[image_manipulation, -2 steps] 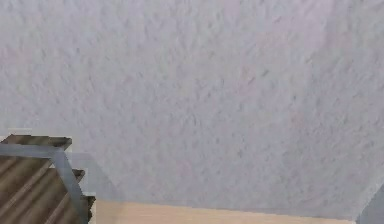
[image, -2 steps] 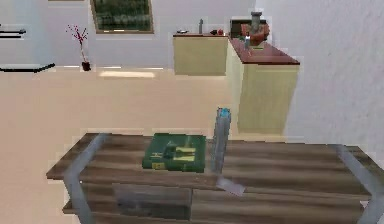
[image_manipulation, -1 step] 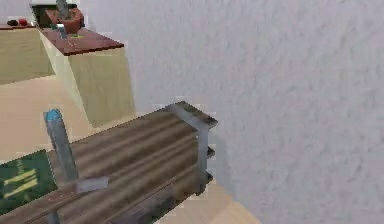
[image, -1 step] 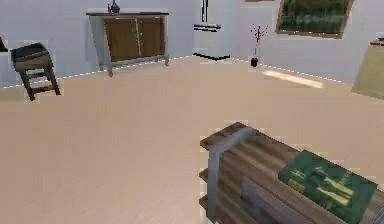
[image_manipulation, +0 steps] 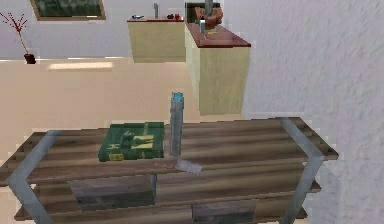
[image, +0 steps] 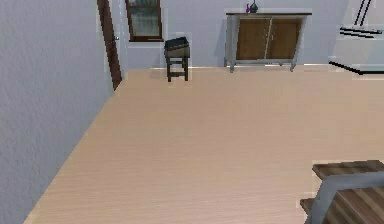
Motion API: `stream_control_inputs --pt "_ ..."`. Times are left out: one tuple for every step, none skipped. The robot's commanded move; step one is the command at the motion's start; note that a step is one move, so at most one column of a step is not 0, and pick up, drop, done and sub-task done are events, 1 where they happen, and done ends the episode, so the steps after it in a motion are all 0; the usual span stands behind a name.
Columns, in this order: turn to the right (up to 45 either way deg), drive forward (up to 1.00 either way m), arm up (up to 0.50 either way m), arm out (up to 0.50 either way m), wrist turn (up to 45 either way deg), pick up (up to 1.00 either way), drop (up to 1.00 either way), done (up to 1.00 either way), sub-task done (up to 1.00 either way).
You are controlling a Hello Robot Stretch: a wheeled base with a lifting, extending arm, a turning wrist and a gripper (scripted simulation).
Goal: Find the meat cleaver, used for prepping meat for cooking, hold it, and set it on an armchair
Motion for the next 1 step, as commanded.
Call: stream_control_inputs --pt "0.0 0.00 0.50 0.00 0.0 0.00 0.00 0.00 0.00"
